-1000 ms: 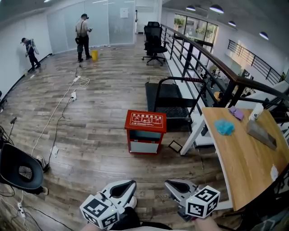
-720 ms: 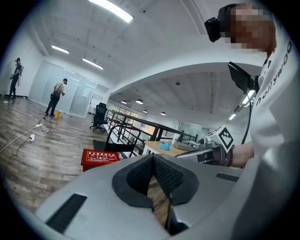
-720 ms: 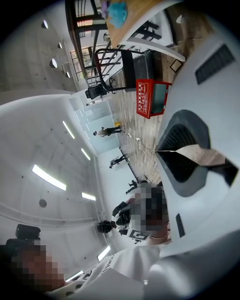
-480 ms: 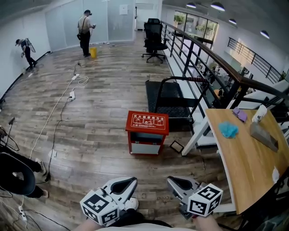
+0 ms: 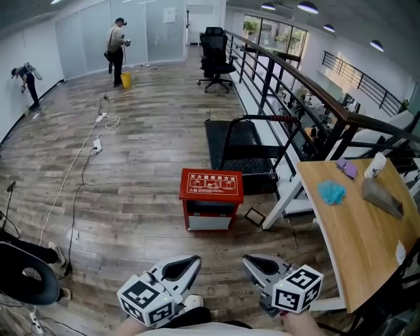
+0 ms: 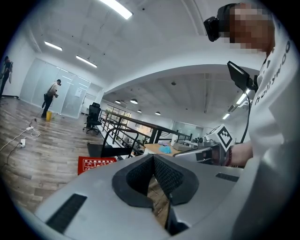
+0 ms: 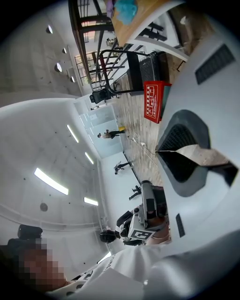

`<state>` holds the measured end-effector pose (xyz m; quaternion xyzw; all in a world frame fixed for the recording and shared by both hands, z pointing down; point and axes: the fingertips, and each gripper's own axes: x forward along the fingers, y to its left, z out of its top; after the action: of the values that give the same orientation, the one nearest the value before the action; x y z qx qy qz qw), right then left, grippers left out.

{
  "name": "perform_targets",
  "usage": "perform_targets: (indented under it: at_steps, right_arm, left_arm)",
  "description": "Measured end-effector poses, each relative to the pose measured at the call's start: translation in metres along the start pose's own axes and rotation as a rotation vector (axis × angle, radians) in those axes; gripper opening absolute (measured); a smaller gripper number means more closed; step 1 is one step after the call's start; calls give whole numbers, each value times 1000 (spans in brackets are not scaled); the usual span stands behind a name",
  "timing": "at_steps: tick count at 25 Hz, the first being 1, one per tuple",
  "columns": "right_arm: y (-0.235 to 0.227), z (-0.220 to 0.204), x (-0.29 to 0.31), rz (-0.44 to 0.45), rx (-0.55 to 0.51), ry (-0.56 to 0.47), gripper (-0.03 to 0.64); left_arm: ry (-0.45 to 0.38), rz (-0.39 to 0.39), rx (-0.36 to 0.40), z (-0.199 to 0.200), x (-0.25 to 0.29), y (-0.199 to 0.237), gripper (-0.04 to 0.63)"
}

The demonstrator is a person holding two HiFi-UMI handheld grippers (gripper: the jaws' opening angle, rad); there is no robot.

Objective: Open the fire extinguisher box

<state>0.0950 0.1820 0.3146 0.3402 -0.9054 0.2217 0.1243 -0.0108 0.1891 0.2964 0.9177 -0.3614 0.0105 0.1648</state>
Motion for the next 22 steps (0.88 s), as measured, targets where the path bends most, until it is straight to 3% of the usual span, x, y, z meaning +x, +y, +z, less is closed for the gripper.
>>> perform_targets:
  at_steps: [22]
  right_arm:
    - [-40, 45, 64, -69, 12, 3, 11]
  left_arm:
    - [19, -94, 26, 40, 44, 76, 6]
